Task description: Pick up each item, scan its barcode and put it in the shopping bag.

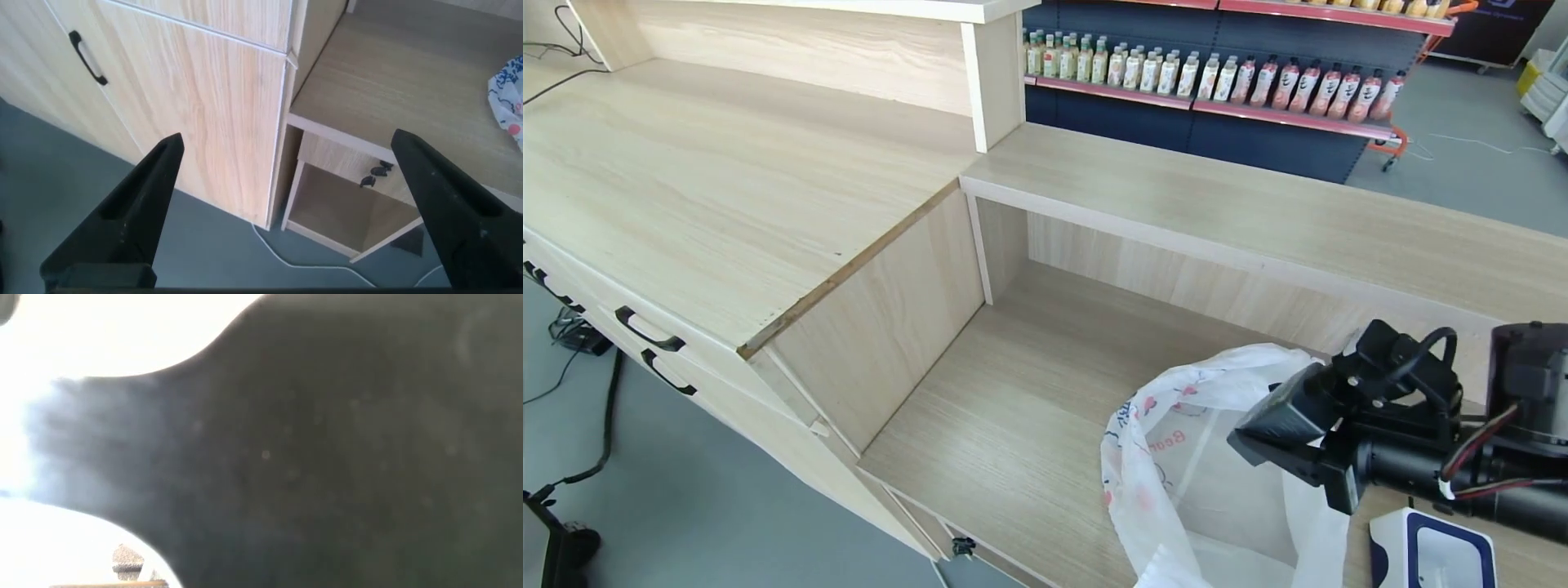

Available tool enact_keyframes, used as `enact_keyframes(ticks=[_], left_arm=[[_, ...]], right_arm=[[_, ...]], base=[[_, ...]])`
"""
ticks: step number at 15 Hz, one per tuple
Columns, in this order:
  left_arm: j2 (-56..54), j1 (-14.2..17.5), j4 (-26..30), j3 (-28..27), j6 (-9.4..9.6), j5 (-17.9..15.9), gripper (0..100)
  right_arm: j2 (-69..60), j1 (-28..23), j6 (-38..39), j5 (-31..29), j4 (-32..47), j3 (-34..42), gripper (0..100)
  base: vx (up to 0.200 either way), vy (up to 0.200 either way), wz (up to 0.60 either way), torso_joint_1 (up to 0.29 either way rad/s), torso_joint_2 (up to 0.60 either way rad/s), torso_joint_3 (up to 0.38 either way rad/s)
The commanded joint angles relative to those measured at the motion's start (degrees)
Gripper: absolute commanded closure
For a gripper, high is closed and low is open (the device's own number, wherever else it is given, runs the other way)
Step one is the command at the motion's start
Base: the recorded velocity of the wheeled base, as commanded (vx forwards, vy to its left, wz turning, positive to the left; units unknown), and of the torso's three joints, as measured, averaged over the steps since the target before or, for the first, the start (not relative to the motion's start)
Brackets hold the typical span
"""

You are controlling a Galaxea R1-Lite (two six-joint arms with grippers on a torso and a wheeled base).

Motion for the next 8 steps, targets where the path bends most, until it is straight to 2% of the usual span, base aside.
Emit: enact_keyframes(ticks=[1, 8], left_arm=[[0.0, -0.1, 0.0, 0.0, -0.01, 0.0, 0], [0.0, -0.1, 0.0, 0.0, -0.01, 0.0, 0]], right_arm=[[11.2, -2.0, 3.9, 0.0, -4.1, -1.1, 100], [28.2, -1.1, 4.3, 0.0, -23.3, 2.4, 100]], base=[[0.000, 0.000, 0.00, 0.000, 0.00, 0.000], [0.000, 0.000, 0.00, 0.000, 0.00, 0.000]])
